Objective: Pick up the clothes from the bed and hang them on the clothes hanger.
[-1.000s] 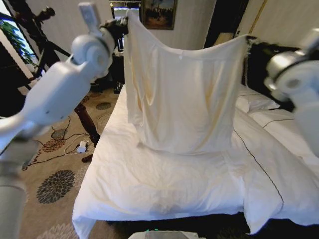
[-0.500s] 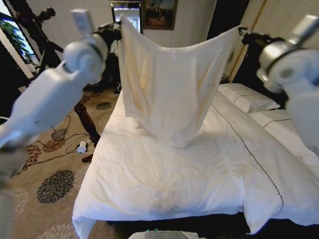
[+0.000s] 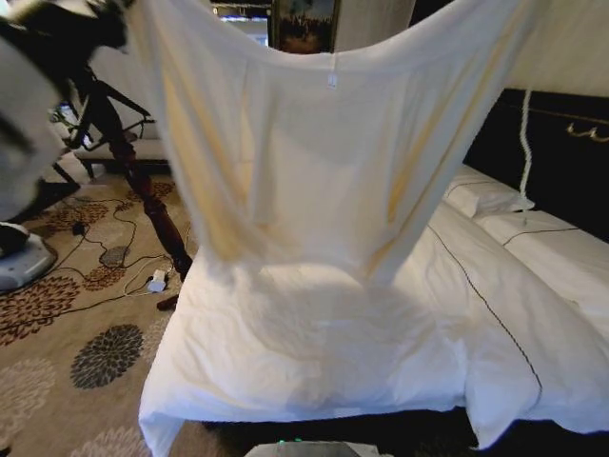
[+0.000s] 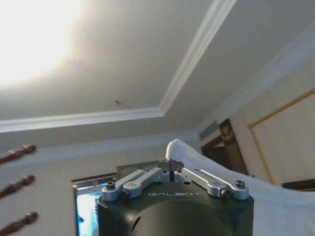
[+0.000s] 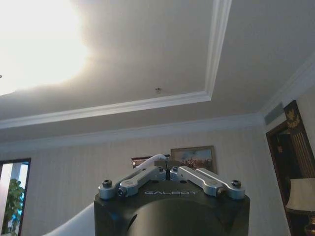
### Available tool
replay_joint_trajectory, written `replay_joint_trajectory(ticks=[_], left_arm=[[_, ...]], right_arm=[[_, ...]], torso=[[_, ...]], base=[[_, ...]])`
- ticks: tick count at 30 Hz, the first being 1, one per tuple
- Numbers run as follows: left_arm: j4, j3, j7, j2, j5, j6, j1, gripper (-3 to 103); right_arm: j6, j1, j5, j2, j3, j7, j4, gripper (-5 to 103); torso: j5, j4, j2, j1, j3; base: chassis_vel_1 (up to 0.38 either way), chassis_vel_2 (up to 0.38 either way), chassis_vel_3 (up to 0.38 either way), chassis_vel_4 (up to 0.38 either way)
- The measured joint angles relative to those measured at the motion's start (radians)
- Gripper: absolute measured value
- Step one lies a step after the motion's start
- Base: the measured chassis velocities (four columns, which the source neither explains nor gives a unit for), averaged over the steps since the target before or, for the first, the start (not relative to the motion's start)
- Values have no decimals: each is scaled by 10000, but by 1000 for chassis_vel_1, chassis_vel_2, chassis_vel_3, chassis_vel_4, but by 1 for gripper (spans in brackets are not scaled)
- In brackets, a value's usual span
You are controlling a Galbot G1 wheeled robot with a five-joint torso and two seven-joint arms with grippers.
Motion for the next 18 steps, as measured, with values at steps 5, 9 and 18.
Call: replay_joint_trajectory(ticks=[5, 9, 18], left_arm=[[-340, -925, -519, 126, -274, 203, 1077, 0], [-757, -1248, -1263, -437, 148, 524, 2530, 0], [-249, 340, -2229, -3206, 3259, 879, 6372, 0]], right_arm=[[-187, 58, 21, 331, 51, 460, 166, 0], [-315, -604, -392, 645, 11, 617, 201, 0], [-690, -3878, -4189, 2757, -1367, -465, -592, 0]], torso=[[-10, 14, -2, 7, 5], [-5, 2, -3, 7, 5], [-6, 11, -8, 13, 10]], base=[[0, 0, 0, 0], [0, 0, 0, 0], [0, 0, 0, 0]])
